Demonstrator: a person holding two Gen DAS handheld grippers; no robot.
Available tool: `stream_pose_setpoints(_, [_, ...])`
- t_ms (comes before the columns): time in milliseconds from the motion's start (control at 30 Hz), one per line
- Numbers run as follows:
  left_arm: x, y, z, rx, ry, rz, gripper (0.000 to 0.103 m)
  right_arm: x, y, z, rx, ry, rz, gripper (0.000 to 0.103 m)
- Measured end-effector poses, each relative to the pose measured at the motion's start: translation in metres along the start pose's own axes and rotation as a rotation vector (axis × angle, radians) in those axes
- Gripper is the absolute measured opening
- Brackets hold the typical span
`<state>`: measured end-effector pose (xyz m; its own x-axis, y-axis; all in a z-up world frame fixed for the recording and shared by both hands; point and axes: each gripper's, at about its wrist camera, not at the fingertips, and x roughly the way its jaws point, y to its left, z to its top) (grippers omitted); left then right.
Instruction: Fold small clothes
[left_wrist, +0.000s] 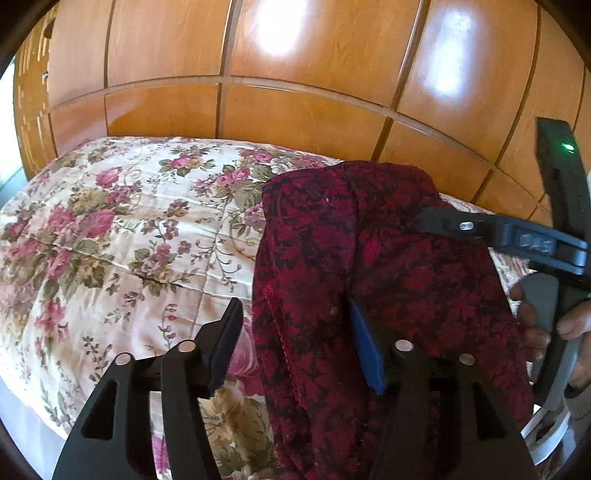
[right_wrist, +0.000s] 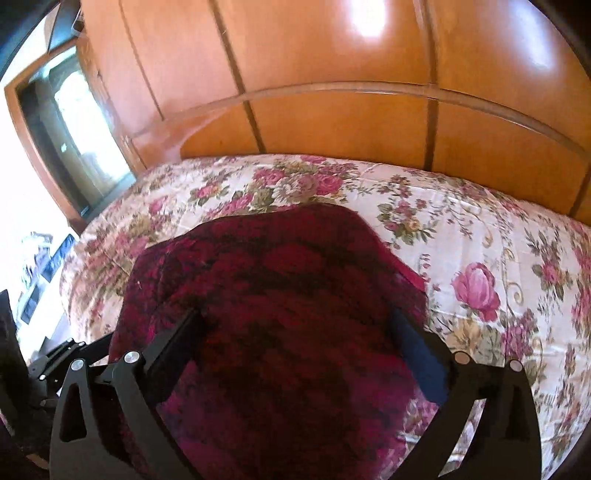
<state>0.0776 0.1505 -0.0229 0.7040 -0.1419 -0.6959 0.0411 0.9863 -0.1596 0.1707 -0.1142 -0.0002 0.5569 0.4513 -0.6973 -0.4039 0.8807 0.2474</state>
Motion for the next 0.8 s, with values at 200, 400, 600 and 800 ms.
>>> stream_pose_setpoints(200, [0.0, 0.003, 0.0, -0.006, 0.0, 0.019, 0.073, -0.017, -0.035, -0.022, 0.141, 0.018, 0.124, 0.101])
stream_pose_setpoints(400, [0.001, 0.004, -0.001, -0.005, -0.003, 0.022, 0.08, -0.015, -0.064, -0.05, 0.277, 0.106, 0.289, 0.101])
stream_pose_setpoints(600, [0.003, 0.008, 0.0, -0.025, 0.009, 0.008, 0.085, -0.001, -0.081, -0.069, 0.391, 0.15, 0.442, 0.101])
stream_pose_setpoints(800, [0.01, 0.023, -0.002, -0.083, 0.033, -0.065, 0.088, 0.023, -0.087, -0.078, 0.486, 0.164, 0.603, 0.101])
